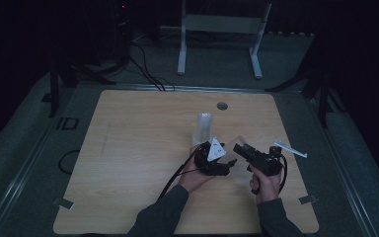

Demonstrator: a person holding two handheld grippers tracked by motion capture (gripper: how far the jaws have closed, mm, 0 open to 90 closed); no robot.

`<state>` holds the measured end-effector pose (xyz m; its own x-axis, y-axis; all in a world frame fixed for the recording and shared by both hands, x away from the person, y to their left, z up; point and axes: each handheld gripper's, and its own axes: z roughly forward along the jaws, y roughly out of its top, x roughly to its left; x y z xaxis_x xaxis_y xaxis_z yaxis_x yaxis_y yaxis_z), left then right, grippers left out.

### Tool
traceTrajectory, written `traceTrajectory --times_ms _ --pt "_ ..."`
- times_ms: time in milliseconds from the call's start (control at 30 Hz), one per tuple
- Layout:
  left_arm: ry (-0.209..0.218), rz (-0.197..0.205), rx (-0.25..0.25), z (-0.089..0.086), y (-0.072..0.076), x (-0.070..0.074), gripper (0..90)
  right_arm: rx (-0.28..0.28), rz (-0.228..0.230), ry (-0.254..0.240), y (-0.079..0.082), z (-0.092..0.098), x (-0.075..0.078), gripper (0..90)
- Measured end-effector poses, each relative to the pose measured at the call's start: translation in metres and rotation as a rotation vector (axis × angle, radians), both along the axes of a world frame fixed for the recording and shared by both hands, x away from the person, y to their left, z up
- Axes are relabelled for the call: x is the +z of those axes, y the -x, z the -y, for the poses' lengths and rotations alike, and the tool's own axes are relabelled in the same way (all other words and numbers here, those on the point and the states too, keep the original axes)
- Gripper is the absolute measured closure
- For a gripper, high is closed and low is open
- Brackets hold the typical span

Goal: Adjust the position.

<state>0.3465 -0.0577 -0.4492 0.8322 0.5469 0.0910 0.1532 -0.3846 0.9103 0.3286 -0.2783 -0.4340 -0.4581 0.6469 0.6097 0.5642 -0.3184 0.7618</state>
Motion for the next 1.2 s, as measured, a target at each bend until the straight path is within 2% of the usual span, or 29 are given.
traceTrajectory --times_ms 433,1200 --pt "-0.009 0.003 0.013 -0.008 -0.002 0.004 31.1 0.004 0.007 0.016 0.006 0.004 0.001 32.4" --pt "-0.011 -0.003 -0.007 -0.017 -0.001 0.009 31.7 0.003 0.014 0.056 0.010 0.013 0.001 34.1"
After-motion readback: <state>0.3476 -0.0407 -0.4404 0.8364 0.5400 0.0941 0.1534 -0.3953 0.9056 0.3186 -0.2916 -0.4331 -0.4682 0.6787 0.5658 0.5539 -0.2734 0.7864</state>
